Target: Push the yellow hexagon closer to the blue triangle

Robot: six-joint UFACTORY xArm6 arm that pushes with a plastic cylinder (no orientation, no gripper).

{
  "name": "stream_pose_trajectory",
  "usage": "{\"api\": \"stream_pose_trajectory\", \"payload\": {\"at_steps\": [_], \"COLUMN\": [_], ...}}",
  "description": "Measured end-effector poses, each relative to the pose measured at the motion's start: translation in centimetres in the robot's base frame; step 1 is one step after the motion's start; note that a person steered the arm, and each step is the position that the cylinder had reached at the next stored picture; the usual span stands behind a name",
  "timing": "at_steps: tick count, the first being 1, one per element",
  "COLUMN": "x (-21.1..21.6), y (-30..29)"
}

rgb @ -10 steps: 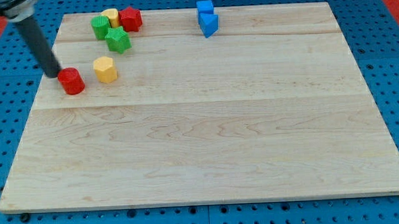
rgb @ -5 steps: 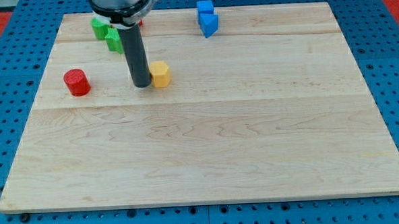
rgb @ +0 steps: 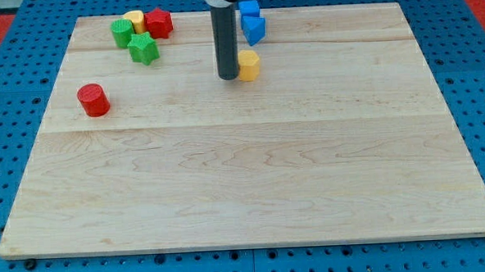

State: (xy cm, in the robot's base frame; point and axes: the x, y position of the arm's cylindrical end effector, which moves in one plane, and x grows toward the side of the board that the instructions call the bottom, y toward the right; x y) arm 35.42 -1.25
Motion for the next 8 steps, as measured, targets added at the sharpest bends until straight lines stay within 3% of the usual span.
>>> {"api": "stream_pose_trajectory", "payload": {"at_steps": [3, 8], "x": [1.1, -1.6], "y": [4.2, 4.3]}}
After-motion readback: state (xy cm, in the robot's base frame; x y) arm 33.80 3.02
